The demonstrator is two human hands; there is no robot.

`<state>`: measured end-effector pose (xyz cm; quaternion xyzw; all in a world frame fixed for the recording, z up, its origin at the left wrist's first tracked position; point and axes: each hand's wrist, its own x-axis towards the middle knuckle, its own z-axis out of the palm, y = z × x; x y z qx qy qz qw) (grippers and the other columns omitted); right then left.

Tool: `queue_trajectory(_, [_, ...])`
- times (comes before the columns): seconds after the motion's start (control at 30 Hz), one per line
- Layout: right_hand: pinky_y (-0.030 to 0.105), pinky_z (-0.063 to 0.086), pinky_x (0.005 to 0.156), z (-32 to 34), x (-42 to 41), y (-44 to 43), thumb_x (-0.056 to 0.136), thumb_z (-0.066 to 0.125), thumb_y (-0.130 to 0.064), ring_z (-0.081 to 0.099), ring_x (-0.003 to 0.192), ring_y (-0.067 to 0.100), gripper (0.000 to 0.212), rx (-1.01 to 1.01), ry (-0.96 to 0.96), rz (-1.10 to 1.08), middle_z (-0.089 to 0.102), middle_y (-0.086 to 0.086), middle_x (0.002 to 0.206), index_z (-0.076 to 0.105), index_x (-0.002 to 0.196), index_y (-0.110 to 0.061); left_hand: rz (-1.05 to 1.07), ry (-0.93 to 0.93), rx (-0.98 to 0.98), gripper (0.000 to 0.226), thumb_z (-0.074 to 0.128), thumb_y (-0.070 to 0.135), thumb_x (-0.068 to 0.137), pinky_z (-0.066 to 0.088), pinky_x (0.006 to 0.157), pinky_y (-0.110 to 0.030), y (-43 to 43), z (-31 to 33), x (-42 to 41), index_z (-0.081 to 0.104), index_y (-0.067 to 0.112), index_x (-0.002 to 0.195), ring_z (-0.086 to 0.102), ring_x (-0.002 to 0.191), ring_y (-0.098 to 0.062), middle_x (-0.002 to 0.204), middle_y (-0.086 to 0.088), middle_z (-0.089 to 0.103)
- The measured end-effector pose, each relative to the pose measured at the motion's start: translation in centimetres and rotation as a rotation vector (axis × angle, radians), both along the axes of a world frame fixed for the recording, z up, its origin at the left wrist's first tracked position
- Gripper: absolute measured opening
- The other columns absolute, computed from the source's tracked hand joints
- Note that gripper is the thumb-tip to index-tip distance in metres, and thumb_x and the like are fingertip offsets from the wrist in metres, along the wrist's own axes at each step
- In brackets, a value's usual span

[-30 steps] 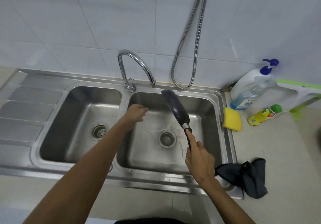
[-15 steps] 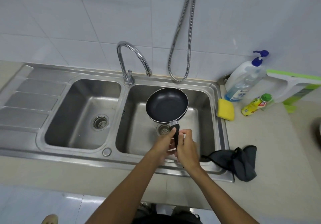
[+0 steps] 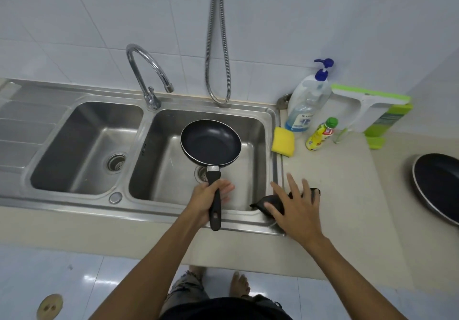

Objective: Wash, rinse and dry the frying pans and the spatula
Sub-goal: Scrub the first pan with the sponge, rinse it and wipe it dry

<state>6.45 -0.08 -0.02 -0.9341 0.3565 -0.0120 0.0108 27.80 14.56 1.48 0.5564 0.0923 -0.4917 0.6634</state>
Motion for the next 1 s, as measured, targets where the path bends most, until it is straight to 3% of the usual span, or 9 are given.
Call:
queue_trajectory(0.17, [0.062, 0.047, 0.095, -4.4, -5.8, -1.8, 0.092, 0.057, -0.060, 0.041, 0.138, 0.046, 0.056, 0.142, 0.097, 0.086, 0.040, 0.007, 0.159, 0.051, 0.144, -0.042, -0.026, -0.028, 0.028, 0.029, 0.063, 0.013, 0.099, 0.060, 0.060, -0.025, 0.2, 0.3, -2.4, 0.063, -0.011, 0.116, 0.077, 0.087, -0.023, 0.104, -0.015, 0.076])
queue_trajectory(0.23, [0.053, 0.058, 0.083, -5.0, -6.4, -2.2, 0.079, 0.085, -0.026, 0.050, 0.125, 0.038, 0.059, 0.186, -0.061, 0.129, 0.053, 0.007, 0.145, 0.063, 0.134, -0.030, -0.085, -0.069, 0.101, 0.027, 0.067, 0.020, 0.097, 0.049, 0.046, -0.020, 0.6, 0.2, -2.5, 0.071, -0.003, 0.111, 0.065, 0.057, -0.014, 0.086, -0.007, 0.072])
queue_trajectory(0.33, [0.045, 0.060, 0.080, -3.9, -6.0, -2.6, 0.077, 0.084, -0.001, 0.058, 0.111, 0.032, 0.056, 0.335, -0.350, -0.029, 0.062, 0.006, 0.125, 0.068, 0.125, -0.023, -0.101, -0.094, 0.142, 0.022, 0.068, 0.022, 0.096, 0.034, 0.039, -0.018, 0.8, 0.3, -2.6, 0.075, 0.003, 0.090, 0.038, 0.045, -0.008, 0.090, -0.010, 0.065])
queue_trajectory(0.43, [0.034, 0.052, 0.091, 0.5, -2.8, -3.1, 0.095, 0.070, -0.014, 0.065, 0.107, 0.024, 0.028, 0.445, -0.639, -0.159, 0.066, 0.001, 0.117, 0.068, 0.122, -0.021, -0.097, -0.131, 0.138, 0.023, 0.067, 0.020, 0.096, 0.029, 0.035, -0.018, 0.6, 1.4, -2.8, 0.055, 0.003, 0.087, 0.033, 0.041, -0.006, 0.065, -0.004, 0.057])
queue_trajectory(0.57, [0.026, 0.046, 0.101, 8.1, 4.1, -2.1, 0.097, 0.066, -0.037, 0.060, 0.115, 0.010, 0.030, 0.588, -0.838, -0.066, 0.064, -0.005, 0.123, 0.067, 0.125, -0.027, -0.194, -0.219, 0.148, 0.030, 0.067, 0.031, 0.096, 0.026, 0.036, -0.021, 1.0, 2.6, -3.2, 0.054, 0.007, 0.083, 0.032, 0.038, -0.011, 0.059, -0.008, 0.038])
queue_trajectory(0.63, [0.027, 0.037, 0.110, 10.1, 7.5, -1.0, 0.093, 0.057, -0.062, 0.049, 0.132, 0.011, 0.049, 0.693, -0.744, 0.077, 0.055, -0.004, 0.140, 0.059, 0.135, -0.035, -0.258, -0.269, 0.131, 0.031, 0.065, 0.032, 0.097, 0.027, 0.037, -0.022, 1.1, 3.5, -3.6, 0.053, 0.006, 0.086, 0.033, 0.038, -0.013, 0.057, -0.008, 0.042])
queue_trajectory(0.73, [0.041, 0.015, 0.126, 9.6, 12.4, 1.3, 0.089, 0.014, -0.084, 0.016, 0.155, 0.021, 0.086, 0.678, -0.337, 0.277, 0.025, 0.001, 0.167, 0.033, 0.157, -0.034, -0.367, -0.377, 0.129, 0.029, 0.060, 0.028, 0.101, 0.032, 0.039, -0.024, 0.9, 5.1, -3.8, 0.053, 0.005, 0.085, 0.038, 0.039, -0.013, 0.051, -0.001, 0.050])
queue_trajectory(0.87, [0.047, -0.002, 0.125, 8.2, 18.7, 2.5, 0.107, 0.013, -0.054, -0.007, 0.157, 0.028, 0.067, 0.560, -0.089, 0.362, 0.001, 0.004, 0.171, 0.002, 0.163, -0.020, -0.469, -0.519, 0.173, 0.025, 0.056, 0.027, 0.102, 0.042, 0.043, -0.027, 1.6, 5.9, -3.6, 0.058, 0.002, 0.099, 0.048, 0.045, -0.014, 0.056, 0.001, 0.055])
queue_trajectory(1.0, [0.054, 0.008, 0.126, 8.5, 22.3, -2.5, 0.108, 0.013, -0.048, -0.005, 0.158, 0.026, 0.063, 0.289, -0.067, 0.272, 0.000, 0.001, 0.172, 0.002, 0.163, -0.020, -0.378, -0.476, 0.153, 0.024, 0.060, 0.022, 0.101, 0.035, 0.039, -0.024, 2.3, 7.0, -1.8, 0.049, 0.009, 0.084, 0.041, 0.039, -0.013, 0.052, 0.002, 0.050])
